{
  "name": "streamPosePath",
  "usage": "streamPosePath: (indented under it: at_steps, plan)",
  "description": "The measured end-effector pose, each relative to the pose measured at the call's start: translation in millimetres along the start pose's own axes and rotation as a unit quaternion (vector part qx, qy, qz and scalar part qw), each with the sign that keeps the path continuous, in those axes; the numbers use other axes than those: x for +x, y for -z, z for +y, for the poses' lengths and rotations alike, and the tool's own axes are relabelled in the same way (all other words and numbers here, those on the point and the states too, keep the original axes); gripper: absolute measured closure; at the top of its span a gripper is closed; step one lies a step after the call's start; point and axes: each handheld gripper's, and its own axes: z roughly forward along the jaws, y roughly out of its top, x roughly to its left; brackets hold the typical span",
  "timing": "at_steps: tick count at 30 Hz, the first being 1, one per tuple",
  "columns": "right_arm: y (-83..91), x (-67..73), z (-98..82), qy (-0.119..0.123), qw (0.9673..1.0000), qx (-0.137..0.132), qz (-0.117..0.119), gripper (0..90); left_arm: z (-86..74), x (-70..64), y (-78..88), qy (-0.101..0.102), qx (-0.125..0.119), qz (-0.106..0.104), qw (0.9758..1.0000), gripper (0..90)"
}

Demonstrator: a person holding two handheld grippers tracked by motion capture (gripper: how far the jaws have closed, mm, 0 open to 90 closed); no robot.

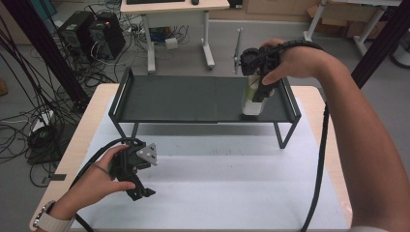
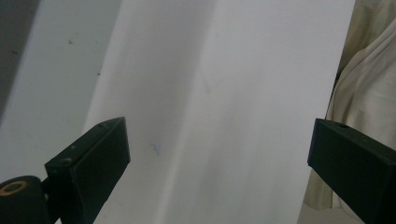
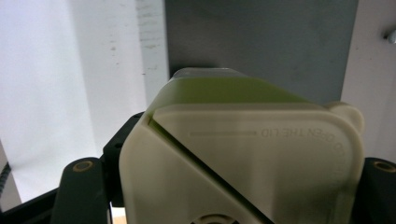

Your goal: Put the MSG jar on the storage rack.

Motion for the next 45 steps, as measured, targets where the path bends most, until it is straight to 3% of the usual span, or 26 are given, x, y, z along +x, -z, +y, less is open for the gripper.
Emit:
streamPosePath:
  at_steps: [10, 22, 31, 34, 35, 36, 37, 40, 45]
  plan:
    - [-19.9, -39.7, 8.6, -0.004, 0.9997, 0.002, 0.022, 29.0, -2.2, 3.7, -1.0, 0.006, 0.000, -0.001, 1.0000, 6.0]
    - [-36.6, -65.6, 16.7, -0.002, 0.9991, -0.002, 0.041, 28.9, -4.2, 8.1, -3.2, 0.013, -0.001, 0.000, 0.9999, 6.0]
    - [-38.7, -71.4, 16.7, -0.005, 0.9992, -0.004, 0.039, 26.7, -6.7, 7.4, -4.6, 0.016, -0.003, 0.001, 0.9999, 5.9]
    - [-40.1, -73.0, 16.3, -0.008, 0.9993, -0.003, 0.038, 23.8, -7.6, 6.8, -5.0, 0.016, -0.003, 0.000, 0.9999, 5.9]
    - [-41.5, -73.3, 18.3, -0.014, 0.9992, 0.003, 0.037, 16.1, -8.5, 6.7, -5.4, 0.018, -0.004, 0.001, 0.9998, 5.9]
    - [-41.5, -73.3, 18.3, -0.014, 0.9992, 0.003, 0.037, 16.1, -8.5, 6.7, -5.4, 0.018, -0.004, 0.001, 0.9998, 5.9]
    - [-40.7, -75.2, 18.3, -0.026, 0.9988, 0.005, 0.041, 14.3, -9.3, 6.7, -5.6, 0.017, -0.005, 0.001, 0.9998, 5.9]
    - [-29.3, -74.4, 9.0, -0.047, 0.9982, -0.017, 0.033, 11.1, -10.4, 5.9, -5.4, 0.018, -0.006, 0.003, 0.9998, 5.8]
    - [-11.8, -66.6, -1.7, -0.058, 0.9975, -0.039, 0.010, 10.0, -10.7, 5.2, -6.3, 0.017, -0.008, 0.002, 0.9998, 5.8]
